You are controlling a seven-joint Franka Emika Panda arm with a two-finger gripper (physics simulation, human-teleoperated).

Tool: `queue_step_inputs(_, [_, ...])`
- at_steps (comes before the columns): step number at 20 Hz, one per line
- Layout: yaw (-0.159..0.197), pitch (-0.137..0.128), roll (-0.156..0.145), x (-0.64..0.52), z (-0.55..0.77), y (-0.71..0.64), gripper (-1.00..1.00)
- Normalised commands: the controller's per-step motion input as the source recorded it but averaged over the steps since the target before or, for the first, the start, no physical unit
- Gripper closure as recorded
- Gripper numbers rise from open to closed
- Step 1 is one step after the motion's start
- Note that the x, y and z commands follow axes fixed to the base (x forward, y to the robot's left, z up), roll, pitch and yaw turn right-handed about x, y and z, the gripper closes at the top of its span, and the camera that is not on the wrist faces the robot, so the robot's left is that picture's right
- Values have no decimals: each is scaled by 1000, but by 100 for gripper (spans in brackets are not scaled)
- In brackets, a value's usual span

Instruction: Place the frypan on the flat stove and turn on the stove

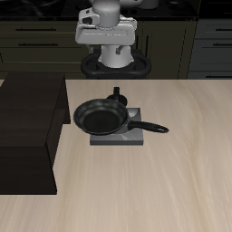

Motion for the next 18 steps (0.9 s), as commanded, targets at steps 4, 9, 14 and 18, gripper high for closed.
queue_step_inputs(4, [-32, 15, -11, 116, -104, -67, -100])
queue_step_inputs(9, [-13, 32, -24, 197, -142, -72, -100])
queue_step_inputs(14, [-10, 15, -16, 86, -165, -55, -100])
queue_step_inputs(18, [8, -7, -3, 3, -113, 46, -100])
